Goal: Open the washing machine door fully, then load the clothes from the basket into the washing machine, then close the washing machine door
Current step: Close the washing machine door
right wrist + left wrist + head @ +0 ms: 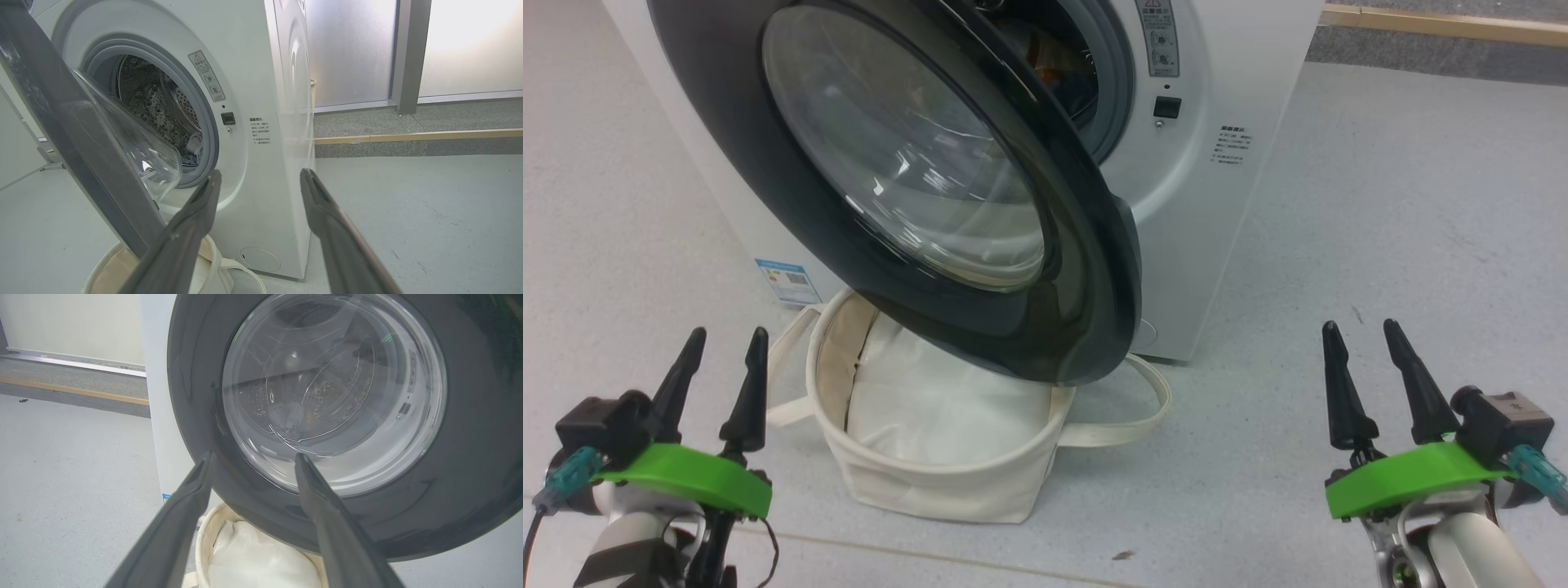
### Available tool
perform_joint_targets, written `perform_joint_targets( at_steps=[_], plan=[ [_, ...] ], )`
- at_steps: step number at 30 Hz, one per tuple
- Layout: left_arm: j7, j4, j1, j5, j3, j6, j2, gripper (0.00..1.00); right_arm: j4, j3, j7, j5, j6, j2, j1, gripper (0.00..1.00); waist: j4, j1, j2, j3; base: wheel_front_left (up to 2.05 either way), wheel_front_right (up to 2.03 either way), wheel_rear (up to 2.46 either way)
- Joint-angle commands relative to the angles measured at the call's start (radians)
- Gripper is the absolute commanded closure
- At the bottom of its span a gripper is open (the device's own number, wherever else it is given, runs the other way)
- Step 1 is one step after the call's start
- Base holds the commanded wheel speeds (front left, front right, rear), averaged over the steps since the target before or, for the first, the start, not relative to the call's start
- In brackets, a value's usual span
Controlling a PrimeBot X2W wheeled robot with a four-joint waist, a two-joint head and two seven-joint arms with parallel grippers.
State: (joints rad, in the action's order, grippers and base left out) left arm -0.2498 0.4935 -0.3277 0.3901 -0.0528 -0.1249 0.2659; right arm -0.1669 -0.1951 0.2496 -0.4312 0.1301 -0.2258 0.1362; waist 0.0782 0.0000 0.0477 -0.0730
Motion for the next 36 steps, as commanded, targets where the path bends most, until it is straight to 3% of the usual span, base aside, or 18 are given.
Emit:
perform_joint_targets(
  at_steps=[1,2,3,12,21,27,36],
  plan=[
    [-0.012,-0.028,-0.042,0.003,0.040,-0.006,0.034,0.00,0.028,-0.020,0.012,-0.004,0.001,-0.007,0.007,0.29,0.000,0.0000,0.0000,0.001,0.00,0.00,0.00],
    [-0.012,-0.029,-0.043,0.003,0.041,-0.006,0.036,0.00,0.025,-0.020,0.012,-0.008,0.001,-0.007,0.007,0.91,0.000,0.0000,0.0000,0.002,0.00,0.00,0.00],
    [-0.012,-0.032,-0.044,0.003,0.042,-0.006,0.038,0.00,0.020,-0.022,0.012,-0.013,0.001,-0.008,0.005,1.00,0.001,0.0000,0.0000,0.003,0.00,0.00,0.00],
    [-0.012,-0.040,-0.050,0.022,0.055,-0.006,0.068,0.00,0.109,-0.081,0.012,-0.033,0.001,0.003,0.053,1.00,0.009,0.0000,0.0000,0.006,0.00,0.00,0.00],
    [-0.012,-0.013,-0.067,0.029,0.062,-0.006,0.078,0.00,0.138,-0.292,0.012,-0.015,0.001,-0.019,0.087,1.00,0.065,0.0000,0.0000,0.019,0.00,0.00,0.00],
    [-0.012,-0.003,-0.079,0.038,0.050,-0.006,0.075,0.00,0.058,-0.374,0.012,-0.033,0.001,-0.004,0.136,1.00,0.111,0.0000,0.0000,0.012,0.00,0.00,0.00],
    [-0.012,-0.010,-0.104,0.052,0.009,-0.006,0.074,0.00,-0.116,-0.308,0.012,0.045,0.001,0.064,0.237,1.00,0.174,0.0000,0.0000,-0.026,0.00,0.00,0.00]
  ],
)
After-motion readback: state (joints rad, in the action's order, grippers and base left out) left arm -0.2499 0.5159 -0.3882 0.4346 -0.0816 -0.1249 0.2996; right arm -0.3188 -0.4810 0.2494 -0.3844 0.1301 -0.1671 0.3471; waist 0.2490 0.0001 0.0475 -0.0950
